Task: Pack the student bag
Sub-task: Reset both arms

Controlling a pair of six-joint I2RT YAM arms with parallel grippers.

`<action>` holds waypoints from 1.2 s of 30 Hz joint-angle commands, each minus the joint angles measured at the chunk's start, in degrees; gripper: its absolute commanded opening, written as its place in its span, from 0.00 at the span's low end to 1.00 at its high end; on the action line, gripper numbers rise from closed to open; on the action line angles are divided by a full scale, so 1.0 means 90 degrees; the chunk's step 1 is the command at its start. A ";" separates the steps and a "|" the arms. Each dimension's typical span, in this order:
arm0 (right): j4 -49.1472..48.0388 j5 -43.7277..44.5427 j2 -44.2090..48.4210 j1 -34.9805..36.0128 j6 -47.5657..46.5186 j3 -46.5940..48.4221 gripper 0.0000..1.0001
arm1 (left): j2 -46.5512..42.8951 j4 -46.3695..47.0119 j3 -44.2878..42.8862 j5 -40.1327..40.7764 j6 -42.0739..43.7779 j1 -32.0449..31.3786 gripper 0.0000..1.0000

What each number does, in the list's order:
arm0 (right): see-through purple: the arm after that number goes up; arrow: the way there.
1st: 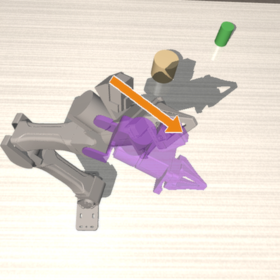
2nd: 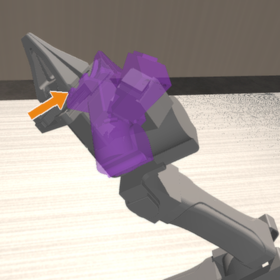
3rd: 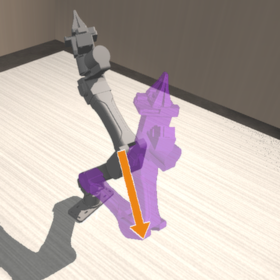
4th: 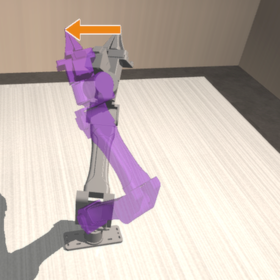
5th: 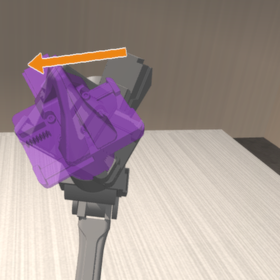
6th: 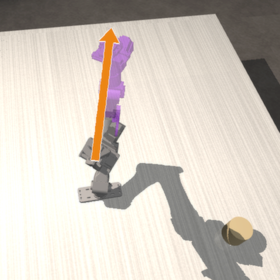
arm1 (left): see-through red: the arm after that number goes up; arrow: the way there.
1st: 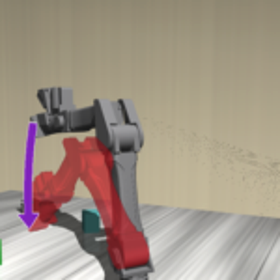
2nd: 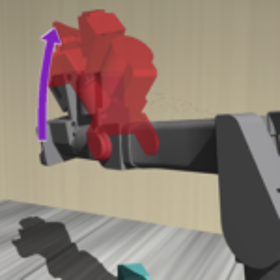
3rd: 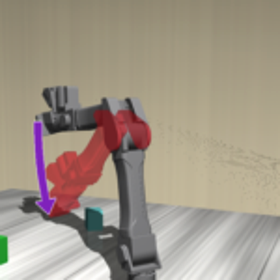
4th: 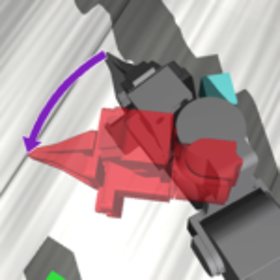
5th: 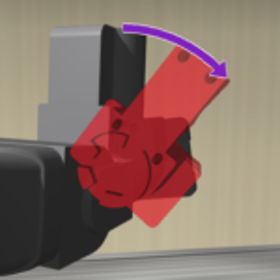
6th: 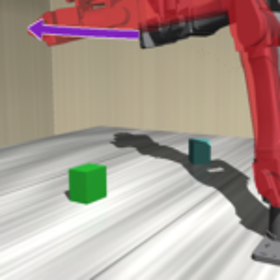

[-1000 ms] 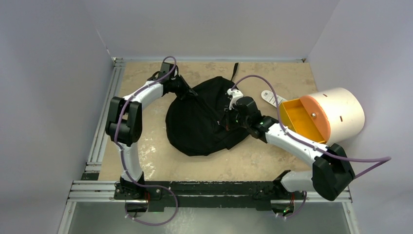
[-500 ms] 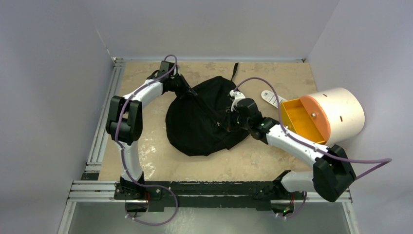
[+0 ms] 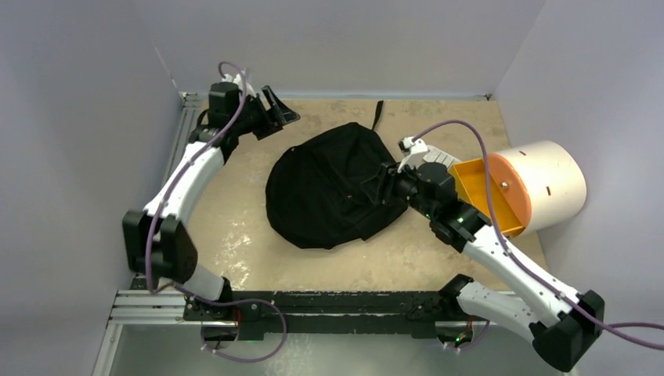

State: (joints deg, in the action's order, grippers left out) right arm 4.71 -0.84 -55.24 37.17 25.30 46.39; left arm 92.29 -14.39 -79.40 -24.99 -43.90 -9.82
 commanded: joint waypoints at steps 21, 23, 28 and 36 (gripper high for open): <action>-0.0162 0.2610 0.2992 0.0000 0.0043 -0.0551 0.99 | -0.6393 -0.2100 0.3406 0.1800 0.2444 -0.0031 0.79; -0.0104 0.2690 0.2989 0.0001 0.0050 -0.0637 0.99 | -0.6569 -0.2078 0.3518 0.1880 0.2395 -0.0031 0.79; -0.0110 0.2730 0.2889 0.0004 0.0156 -0.0810 0.99 | -0.6791 -0.2059 0.3624 0.2025 0.2478 -0.0031 0.80; -0.0078 0.2811 0.2637 0.0010 0.0383 -0.0929 0.99 | -0.6765 -0.2111 0.3617 0.2033 0.2481 -0.0031 0.81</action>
State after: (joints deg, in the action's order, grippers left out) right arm 5.08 22.09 -30.81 37.17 27.49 37.78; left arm 31.57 -34.94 -46.89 -7.99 -22.85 -10.15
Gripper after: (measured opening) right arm 0.987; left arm 0.805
